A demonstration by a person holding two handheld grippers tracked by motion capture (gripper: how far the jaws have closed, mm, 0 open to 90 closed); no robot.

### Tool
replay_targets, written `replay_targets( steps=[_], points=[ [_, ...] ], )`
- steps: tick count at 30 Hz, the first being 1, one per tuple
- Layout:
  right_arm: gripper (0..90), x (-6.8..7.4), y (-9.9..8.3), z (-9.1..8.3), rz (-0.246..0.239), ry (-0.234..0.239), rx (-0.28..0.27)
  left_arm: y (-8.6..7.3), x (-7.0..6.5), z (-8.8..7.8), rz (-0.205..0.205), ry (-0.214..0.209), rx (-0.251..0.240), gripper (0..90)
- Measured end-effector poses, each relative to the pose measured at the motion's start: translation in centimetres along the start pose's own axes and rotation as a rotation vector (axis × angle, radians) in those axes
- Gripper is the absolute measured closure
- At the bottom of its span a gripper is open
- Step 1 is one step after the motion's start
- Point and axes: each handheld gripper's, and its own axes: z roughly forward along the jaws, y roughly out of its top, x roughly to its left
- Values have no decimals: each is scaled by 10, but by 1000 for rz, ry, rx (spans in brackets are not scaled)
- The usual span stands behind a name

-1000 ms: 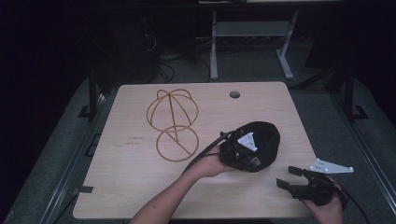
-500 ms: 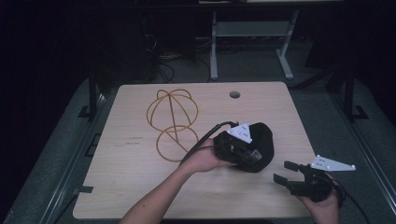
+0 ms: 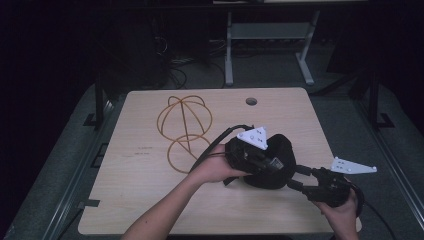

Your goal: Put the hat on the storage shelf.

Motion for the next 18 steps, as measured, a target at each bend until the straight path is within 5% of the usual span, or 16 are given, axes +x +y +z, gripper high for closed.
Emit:
replay_targets(
  steps=[18],
  points=[
    [835, 5, 4, 18, -45, 55, -12, 8, -7, -4, 44, -27, 4, 818]
  ],
)
